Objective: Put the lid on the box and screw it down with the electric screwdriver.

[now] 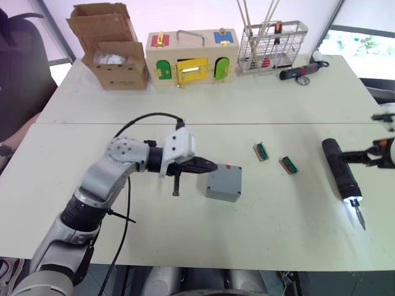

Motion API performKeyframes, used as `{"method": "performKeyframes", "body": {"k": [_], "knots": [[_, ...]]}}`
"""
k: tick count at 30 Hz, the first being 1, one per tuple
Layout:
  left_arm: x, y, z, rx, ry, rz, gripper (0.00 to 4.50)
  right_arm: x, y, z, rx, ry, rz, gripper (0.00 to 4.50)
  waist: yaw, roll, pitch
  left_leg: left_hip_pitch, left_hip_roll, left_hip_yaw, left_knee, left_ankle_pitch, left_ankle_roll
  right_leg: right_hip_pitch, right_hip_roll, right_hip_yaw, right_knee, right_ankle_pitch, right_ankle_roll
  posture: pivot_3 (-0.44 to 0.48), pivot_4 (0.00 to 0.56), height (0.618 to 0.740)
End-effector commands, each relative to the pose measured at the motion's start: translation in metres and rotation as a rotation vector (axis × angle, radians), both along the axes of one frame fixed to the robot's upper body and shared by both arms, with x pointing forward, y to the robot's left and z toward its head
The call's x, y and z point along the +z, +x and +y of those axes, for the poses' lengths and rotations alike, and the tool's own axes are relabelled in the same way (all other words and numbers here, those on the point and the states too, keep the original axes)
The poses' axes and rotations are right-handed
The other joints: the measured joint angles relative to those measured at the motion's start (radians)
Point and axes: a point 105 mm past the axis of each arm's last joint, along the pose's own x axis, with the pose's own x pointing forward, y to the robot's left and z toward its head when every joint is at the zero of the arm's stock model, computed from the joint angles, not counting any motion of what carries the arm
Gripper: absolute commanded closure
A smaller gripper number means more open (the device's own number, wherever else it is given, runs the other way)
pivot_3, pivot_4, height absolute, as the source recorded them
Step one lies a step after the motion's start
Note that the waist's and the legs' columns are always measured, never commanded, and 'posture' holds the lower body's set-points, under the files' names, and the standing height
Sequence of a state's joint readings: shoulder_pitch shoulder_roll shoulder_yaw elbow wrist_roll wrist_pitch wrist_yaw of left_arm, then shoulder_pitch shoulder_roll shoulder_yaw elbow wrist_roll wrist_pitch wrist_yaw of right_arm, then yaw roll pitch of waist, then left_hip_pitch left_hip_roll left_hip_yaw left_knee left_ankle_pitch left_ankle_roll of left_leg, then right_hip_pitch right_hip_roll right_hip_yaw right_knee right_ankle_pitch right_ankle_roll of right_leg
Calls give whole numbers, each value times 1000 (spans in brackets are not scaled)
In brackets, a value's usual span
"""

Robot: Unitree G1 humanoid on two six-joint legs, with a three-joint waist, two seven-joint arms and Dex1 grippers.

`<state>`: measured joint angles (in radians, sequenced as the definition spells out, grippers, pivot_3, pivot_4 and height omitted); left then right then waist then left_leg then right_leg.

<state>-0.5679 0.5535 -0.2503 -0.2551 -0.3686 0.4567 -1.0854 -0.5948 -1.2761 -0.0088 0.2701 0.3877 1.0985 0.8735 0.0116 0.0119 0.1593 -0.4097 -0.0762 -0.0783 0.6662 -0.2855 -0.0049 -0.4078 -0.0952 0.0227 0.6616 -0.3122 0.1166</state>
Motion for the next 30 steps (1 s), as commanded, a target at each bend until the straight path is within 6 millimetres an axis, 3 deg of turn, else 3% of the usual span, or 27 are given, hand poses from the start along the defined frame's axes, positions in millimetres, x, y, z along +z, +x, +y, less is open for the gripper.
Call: {"method": "performKeyframes", "body": {"k": [1, 3, 4, 6, 9, 15, 22, 30], "knots": [[4, 25, 22, 198, -33, -30, 4500, 53, -8, 54, 278, -2, -224, 18, 0, -1, 0, 0, 0, 0, 0, 0, 0, 0, 0, 0, 1, 0, 0, 0, 150, 740], [-1, 23, 27, 210, -22, -7, 4500, 43, -23, 80, 389, 39, -211, 18, 1, -5, -1, 0, 2, -2, -1, 0, 0, 0, 2, -1, 1, 0, 0, 0, 150, 740], [-9, 19, 32, 215, 7, 18, 4500, 25, -39, 106, 495, 90, -165, 18, 2, -6, -1, 1, 2, -3, 0, 0, 0, 1, 2, -1, 2, 0, 0, 0, 150, 740], [-24, 12, 40, 223, 70, 53, 4500, -6, -62, 136, 605, 125, -109, 18, 3, -13, -3, 1, 2, -4, -1, 0, 0, 2, 2, -2, 2, 0, 0, 0, 150, 740], [-35, 5, 45, 212, 118, 87, 4500, -27, -72, 154, 636, 140, -105, 18, 3, -12, -2, 0, 0, -5, 0, 0, 0, 2, 0, -1, 2, 0, 0, 0, 150, 740], [-49, 3, 40, 202, 154, 113, 4500, -72, -75, 189, 653, 169, -95, 18, 3, -17, -3, 7, -2, -7, 1, -2, 3, 11, -1, -2, 1, 1, 0, 0, 150, 740], [-55, 1, 26, 162, 153, 110, 4500, -87, -80, 226, 687, 265, -93, 18, 1, -17, -3, 6, -1, -6, 0, 2, -3, 7, -1, -1, 1, 1, 0, 0, 150, 740], [-67, 12, 0, 102, 111, 154, 4500, -86, -91, 258, 774, 422, -39, 18, 0, -17, -3, 6, -1, -6, 1, 2, -3, 8, 0, -2, 1, 1, 0, 0, 150, 740]]}}
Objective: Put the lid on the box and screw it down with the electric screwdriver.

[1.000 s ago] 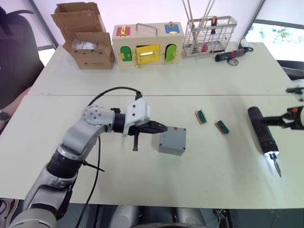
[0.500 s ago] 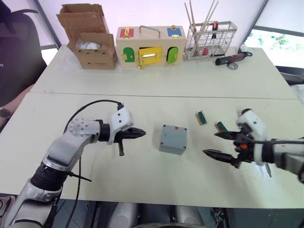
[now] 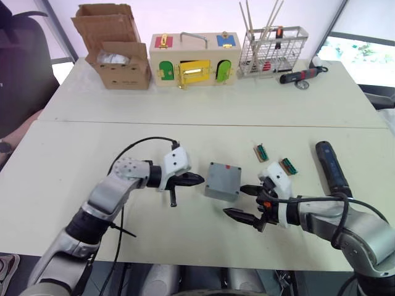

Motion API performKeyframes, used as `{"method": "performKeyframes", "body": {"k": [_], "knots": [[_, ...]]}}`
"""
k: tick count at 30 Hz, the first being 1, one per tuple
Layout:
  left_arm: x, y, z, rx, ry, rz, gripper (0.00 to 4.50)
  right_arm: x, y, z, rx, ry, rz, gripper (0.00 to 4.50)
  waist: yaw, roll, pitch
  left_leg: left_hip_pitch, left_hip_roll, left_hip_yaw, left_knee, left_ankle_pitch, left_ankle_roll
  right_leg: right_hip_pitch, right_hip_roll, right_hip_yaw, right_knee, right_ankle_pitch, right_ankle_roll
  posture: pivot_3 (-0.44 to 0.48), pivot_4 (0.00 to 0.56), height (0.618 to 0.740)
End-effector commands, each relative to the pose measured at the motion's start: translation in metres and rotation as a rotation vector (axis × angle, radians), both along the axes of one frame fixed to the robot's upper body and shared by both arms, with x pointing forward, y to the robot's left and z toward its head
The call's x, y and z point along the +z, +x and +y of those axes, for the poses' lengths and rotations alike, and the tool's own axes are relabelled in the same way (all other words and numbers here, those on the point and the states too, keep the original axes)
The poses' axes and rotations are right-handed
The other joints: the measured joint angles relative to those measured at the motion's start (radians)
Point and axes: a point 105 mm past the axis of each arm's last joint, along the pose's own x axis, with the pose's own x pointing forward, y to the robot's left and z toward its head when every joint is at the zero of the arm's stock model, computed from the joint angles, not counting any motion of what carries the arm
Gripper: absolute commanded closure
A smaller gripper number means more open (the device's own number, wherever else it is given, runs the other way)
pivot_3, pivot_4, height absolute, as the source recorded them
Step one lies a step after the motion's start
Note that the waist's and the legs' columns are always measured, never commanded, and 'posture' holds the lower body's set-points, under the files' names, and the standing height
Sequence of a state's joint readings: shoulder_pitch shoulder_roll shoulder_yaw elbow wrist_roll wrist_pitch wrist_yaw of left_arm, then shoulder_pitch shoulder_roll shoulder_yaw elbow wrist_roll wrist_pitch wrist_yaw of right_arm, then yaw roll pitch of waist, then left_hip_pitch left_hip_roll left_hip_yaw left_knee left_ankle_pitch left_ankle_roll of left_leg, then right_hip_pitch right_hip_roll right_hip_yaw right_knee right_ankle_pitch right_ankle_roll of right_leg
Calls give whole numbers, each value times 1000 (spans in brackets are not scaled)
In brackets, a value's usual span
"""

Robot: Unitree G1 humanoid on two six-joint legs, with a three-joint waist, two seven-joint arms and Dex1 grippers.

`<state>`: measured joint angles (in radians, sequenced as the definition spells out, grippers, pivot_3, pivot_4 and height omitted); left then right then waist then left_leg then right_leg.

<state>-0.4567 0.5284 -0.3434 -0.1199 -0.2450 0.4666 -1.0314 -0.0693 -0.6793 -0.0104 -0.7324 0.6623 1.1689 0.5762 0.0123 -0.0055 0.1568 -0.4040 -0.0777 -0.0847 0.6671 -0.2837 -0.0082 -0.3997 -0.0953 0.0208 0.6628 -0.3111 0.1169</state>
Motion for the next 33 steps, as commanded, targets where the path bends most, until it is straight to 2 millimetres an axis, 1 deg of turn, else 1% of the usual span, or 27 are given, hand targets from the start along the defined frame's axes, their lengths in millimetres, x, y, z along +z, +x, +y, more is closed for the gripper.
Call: {"method": "performKeyframes", "body": {"k": [1, 4, 7, 10, 13, 15, 19, 21, 23, 26, 30, 33], "knots": [[9, 7, -12, -41, -28, -43, 4500, 8, -13, 17, 91, 62, 18, 18, 0, 0, 0, 0, 0, 0, 0, 0, 0, -1, 0, 0, 0, 0, 0, 0, 150, 740], [8, 17, -21, -62, -30, -62, 4500, 7, -19, 25, 121, 80, 44, 18, 1, 0, 0, 0, 0, 0, 0, 0, 0, -1, 0, 0, 1, 0, 0, 0, 150, 740], [5, 23, -32, -100, -27, -74, 4500, 5, -21, 30, 122, 81, 46, 18, 0, 0, 0, 0, 0, 0, 0, 0, 0, -1, 0, -1, 0, 0, 0, 0, 150, 740], [5, 28, -33, -102, -31, -86, 4500, 8, -19, 29, 108, 78, 25, 18, -1, 0, 0, -1, 0, 0, 0, 0, 0, -1, 1, -1, 1, 0, 0, 0, 150, 740], [5, 32, -18, -68, -1, -111, 4500, 13, -5, 2, 23, -54, -60, 18, -2, 0, 0, -2, 0, 1, 0, 0, 0, -3, 1, -1, 2, 0, 0, 0, 150, 740], [4, 33, -5, -40, 30, -127, 4500, 14, -3, -14, 15, -137, -76, 18, -2, 0, 0, -2, 0, 1, 0, 0, 0, -4, 2, -1, 2, 0, 0, 0, 150, 740], [2, 28, 14, -17, 87, -146, 4500, 12, -6, -33, 47, -251, -64, 18, -1, 0, 0, -2, 1, 0, -1, 0, 0, -4, 2, -1, 2, 0, 0, 0, 150, 740], [0, 22, 21, -16, 108, -146, 4500, 12, -1, -37, 53, -273, -80, 18, 0, 0, 0, -3, 1, 1, 0, 0, 0, -4, 1, -1, 1, 0, 0, 0, 150, 740], [-1, 15, 22, -24, 110, -133, 4500, 15, 8, -37, 47, -265, -115, 18, 1, 0, 0, -3, 1, 1, 0, 0, 0, -4, 1, -1, 1, 0, 0, 0, 150, 740], [-1, 5, 17, -40, 86, -99, 4500, 16, 16, -31, 75, -244, -144, 18, 0, 0, 0, -3, 1, 1, 0, 0, 1, -3, 1, -1, 1, 0, 0, 0, 150, 740], [-1, -1, 5, -48, 48, -73, 4500, 13, 22, -22, 129, -231, -153, 18, 0, 0, 0, -3, 1, 1, 0, 0, 0, -4, 1, -1, 1, 0, 0, 0, 150, 740], [-1, -3, -1, -53, 33, -62, 4500, 11, 21, -18, 160, -225, -140, 18, 0, 0, 0, -3, 1, 1, 0, 0, 0, -4, 1, -1, 1, 0, 0, 0, 150, 740]]}}
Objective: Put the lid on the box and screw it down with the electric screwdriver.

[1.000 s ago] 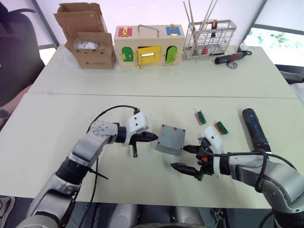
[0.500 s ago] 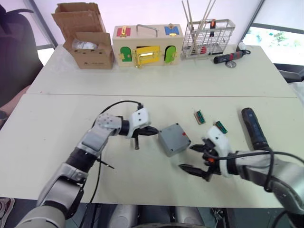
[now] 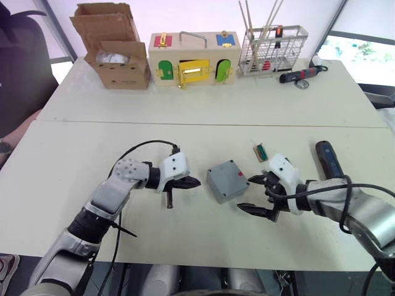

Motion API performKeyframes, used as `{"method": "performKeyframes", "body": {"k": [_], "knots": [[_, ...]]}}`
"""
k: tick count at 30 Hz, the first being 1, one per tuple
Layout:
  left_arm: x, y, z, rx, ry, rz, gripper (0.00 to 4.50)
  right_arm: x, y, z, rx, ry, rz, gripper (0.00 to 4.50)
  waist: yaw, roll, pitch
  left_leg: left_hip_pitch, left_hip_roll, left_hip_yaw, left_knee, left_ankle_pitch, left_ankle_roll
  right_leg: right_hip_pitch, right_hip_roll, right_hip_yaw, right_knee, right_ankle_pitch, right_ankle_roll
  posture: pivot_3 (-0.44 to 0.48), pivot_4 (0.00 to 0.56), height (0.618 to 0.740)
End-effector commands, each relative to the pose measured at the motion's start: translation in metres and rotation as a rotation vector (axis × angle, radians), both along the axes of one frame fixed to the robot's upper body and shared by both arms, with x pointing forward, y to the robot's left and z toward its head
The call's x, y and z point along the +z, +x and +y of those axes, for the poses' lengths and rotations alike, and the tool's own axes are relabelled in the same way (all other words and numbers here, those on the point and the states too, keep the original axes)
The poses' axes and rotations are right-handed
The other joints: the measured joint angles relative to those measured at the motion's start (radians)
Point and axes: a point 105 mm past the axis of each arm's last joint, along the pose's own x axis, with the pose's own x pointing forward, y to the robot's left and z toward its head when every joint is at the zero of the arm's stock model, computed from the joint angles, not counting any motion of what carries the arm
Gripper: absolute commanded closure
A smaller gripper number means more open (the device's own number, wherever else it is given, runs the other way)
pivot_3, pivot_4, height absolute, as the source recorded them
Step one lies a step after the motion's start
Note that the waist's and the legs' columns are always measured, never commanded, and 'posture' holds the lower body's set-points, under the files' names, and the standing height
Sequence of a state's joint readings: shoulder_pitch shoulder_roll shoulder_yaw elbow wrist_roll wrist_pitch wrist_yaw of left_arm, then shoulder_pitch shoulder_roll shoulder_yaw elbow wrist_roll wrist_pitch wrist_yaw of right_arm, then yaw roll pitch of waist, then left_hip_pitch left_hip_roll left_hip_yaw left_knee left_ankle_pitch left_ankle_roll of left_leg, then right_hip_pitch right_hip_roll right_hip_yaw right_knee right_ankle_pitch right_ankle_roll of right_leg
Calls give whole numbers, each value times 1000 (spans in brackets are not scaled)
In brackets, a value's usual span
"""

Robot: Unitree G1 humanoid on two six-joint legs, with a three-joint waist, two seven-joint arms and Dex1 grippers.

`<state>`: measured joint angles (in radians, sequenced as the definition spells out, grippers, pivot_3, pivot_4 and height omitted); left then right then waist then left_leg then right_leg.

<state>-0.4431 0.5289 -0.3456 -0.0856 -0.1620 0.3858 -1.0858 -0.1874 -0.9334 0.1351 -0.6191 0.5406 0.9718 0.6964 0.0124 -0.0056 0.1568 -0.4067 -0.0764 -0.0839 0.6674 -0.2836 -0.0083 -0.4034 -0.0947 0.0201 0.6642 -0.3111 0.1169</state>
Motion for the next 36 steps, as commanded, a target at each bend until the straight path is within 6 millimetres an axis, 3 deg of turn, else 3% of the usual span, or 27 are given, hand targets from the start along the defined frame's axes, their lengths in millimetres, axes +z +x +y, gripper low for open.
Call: {"method": "performKeyframes", "body": {"k": [1, 10, 18, 23, 27, 36], "knots": [[8, -2, -8, -23, -25, -21, 4500, 3, -2, 8, 55, 12, -8, 18, 0, 0, 0, 0, 0, 0, 0, 0, 0, 0, 0, 0, 0, 0, 0, 0, 150, 740], [7, 10, -19, -16, -43, -51, 4500, -4, -18, 21, 79, 46, 34, 18, 0, 0, 0, 0, 0, 0, 0, 0, 0, 0, 0, -1, 0, 0, 0, 0, 150, 740], [6, 13, -19, -21, -45, -61, 4500, -4, -19, 23, 48, 60, 23, 18, 0, 0, 0, 0, 0, 0, 0, 0, 0, 0, 0, 0, 0, 0, 0, 0, 150, 740], [5, 18, -14, -12, -21, -68, 4500, -7, -13, 5, 3, -29, 1, 18, 1, 0, 0, 0, 0, 0, 0, 0, 0, 0, 0, -1, 0, 0, 0, 0, 150, 740], [14, 24, 2, 26, -25, -80, 4500, 19, -5, -13, -86, 44, -32, 18, 0, 0, 0, 0, 0, 0, 0, 0, 0, 0, 0, -1, 0, 0, 0, 0, 150, 740], [20, 17, -1, 3, -35, -74, 4500, 19, 2, -16, -105, 83, -30, 18, 0, 0, 0, 0, 0, 0, 0, 0, 0, 0, 0, 0, 0, 0, 0, 0, 150, 740]]}}
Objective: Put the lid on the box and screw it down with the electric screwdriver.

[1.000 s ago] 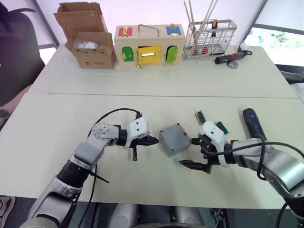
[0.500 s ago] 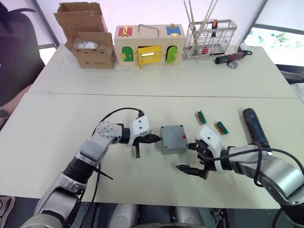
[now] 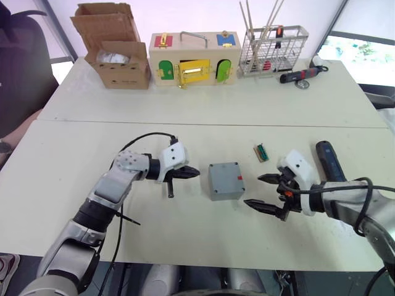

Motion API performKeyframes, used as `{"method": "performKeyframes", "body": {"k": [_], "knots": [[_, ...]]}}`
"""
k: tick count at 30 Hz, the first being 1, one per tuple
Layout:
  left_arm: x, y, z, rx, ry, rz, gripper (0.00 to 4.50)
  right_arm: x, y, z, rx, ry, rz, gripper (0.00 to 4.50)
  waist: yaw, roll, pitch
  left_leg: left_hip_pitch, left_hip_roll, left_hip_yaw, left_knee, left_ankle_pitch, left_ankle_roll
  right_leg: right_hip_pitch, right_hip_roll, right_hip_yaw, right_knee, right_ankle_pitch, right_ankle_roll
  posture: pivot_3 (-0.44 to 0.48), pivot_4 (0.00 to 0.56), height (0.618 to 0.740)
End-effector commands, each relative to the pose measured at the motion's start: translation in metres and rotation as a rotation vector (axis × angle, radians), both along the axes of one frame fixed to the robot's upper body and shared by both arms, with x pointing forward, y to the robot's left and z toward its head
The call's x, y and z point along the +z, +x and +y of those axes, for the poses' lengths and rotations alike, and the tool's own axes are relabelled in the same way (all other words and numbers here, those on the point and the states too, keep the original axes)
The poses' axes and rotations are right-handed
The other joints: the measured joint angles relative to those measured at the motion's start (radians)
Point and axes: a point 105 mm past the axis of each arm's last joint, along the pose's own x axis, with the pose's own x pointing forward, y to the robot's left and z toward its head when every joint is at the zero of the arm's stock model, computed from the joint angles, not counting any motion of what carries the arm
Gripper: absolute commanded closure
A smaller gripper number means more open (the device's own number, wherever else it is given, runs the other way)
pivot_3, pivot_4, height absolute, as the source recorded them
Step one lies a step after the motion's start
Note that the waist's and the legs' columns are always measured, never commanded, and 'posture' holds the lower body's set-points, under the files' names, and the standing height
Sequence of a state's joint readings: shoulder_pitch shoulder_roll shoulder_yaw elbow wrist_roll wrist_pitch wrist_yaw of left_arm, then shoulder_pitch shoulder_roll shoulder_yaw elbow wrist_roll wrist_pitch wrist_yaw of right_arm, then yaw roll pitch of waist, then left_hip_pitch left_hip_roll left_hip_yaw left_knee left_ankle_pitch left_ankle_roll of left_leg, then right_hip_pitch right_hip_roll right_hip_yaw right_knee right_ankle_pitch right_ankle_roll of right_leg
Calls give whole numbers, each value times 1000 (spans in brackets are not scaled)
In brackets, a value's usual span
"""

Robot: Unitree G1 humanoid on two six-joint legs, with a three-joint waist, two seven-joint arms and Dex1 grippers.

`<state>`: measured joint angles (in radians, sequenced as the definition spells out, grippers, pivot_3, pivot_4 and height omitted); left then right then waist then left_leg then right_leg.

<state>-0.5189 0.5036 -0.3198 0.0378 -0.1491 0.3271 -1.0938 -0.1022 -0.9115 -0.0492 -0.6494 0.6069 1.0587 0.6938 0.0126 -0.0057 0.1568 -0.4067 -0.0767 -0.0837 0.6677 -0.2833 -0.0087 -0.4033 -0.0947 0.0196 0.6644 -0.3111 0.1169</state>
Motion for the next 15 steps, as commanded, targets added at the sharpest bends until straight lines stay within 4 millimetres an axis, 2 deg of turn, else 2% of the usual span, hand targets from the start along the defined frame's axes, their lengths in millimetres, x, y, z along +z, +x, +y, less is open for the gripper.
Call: {"method": "performKeyframes", "body": {"k": [1, 5, 8, 11, 15], "knots": [[13, -6, -4, -29, -18, -39, 4500, 12, 9, 3, 3, 28, -67, 18, -1, 0, 0, 0, 0, 0, 0, 0, 0, 0, 0, 0, 0, 0, 0, 0, 150, 740], [22, -8, -2, -36, -18, -56, 4500, 22, 27, -10, -88, 42, -141, 18, -1, 0, 0, 0, 0, 0, 0, 0, 0, 0, 0, 0, 0, 0, 0, 0, 150, 740], [33, -7, -2, -42, -18, -83, 4500, 26, 32, -13, -132, 110, -153, 18, 1, 0, 0, 0, 0, 0, 0, 0, 0, 0, 0, 0, 0, 0, 0, 0, 150, 740], [36, -10, -1, -64, 1, -83, 4500, 25, 29, -9, -124, 144, -134, 18, -1, 0, 0, 0, 0, 0, 0, 0, 0, 0, 0, 0, 0, 0, 0, 0, 150, 740], [34, -7, -5, -48, -10, -90, 4500, 17, 17, 8, -60, 171, -82, 18, -1, 0, 0, 0, 0, 0, 0, 0, 0, 0, 0, 0, 0, 0, 0, 0, 150, 740]]}}
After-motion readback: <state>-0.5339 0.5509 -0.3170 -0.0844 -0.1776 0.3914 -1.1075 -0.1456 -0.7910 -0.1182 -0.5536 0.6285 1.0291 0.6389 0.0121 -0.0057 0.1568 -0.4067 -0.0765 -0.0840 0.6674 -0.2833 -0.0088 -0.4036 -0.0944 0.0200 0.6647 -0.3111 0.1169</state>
